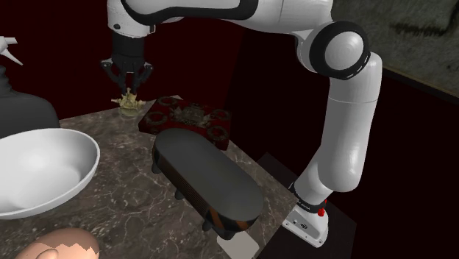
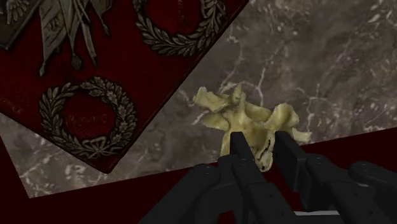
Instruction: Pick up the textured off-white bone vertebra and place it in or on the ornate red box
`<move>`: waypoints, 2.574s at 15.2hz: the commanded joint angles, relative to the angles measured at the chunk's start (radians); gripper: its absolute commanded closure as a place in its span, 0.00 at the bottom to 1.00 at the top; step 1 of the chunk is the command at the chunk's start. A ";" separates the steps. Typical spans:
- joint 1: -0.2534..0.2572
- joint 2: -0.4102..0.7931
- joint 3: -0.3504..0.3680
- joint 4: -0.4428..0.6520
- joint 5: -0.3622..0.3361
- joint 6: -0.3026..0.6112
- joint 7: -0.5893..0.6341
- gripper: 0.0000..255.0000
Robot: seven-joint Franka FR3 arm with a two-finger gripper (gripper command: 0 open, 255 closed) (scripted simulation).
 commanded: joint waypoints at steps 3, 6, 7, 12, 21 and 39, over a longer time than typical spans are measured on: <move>-0.001 0.006 0.000 -0.041 0.004 0.059 -0.061 1.00; -0.016 0.014 0.007 -0.008 0.000 0.031 -0.073 1.00; -0.019 0.015 0.013 0.005 -0.003 0.017 -0.071 1.00; -0.024 0.019 0.032 0.076 -0.011 -0.051 -0.065 1.00; 0.002 0.045 0.032 0.237 -0.021 -0.187 -0.059 1.00; -0.212 -0.530 0.006 -0.341 0.243 -0.146 -0.267 1.00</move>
